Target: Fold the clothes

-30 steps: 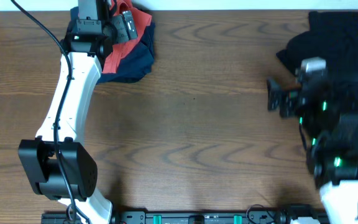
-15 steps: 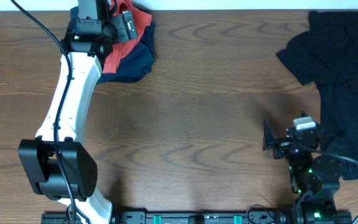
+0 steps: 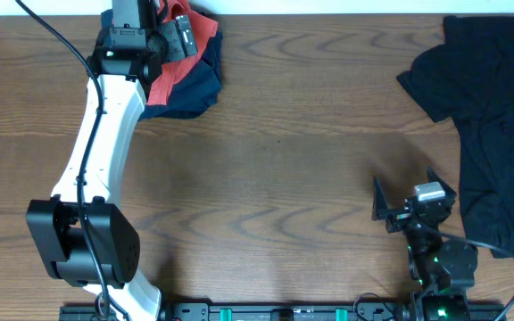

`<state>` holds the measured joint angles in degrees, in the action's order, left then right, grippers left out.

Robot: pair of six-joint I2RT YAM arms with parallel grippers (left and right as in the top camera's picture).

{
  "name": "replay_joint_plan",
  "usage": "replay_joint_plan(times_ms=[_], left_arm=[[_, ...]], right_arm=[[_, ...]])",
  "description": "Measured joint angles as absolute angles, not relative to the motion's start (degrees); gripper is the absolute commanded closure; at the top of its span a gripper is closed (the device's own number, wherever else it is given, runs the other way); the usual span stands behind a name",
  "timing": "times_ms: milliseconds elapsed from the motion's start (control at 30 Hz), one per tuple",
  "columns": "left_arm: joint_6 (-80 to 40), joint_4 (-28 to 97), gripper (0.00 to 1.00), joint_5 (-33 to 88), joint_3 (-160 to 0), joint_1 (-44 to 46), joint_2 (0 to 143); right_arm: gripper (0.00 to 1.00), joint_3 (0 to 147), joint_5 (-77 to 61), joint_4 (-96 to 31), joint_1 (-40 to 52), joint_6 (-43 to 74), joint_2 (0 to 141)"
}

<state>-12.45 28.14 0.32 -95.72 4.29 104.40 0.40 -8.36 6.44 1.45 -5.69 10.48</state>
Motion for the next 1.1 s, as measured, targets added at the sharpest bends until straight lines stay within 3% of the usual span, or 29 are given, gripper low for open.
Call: replay_joint_plan(times_ms=[267,1100], left_arm=[[-12.45,28.18,0.02,0.30,-95.72,4.29,104.40],[-12.45,28.16,0.02,0.32,-95.72,4.29,104.40]], right_arm=[[0.01,0.40,-8.58,-1.34,1.45,-5.69,1.04],[0.01,0.40,-8.75,-3.20,1.45,-5.69,0.78]])
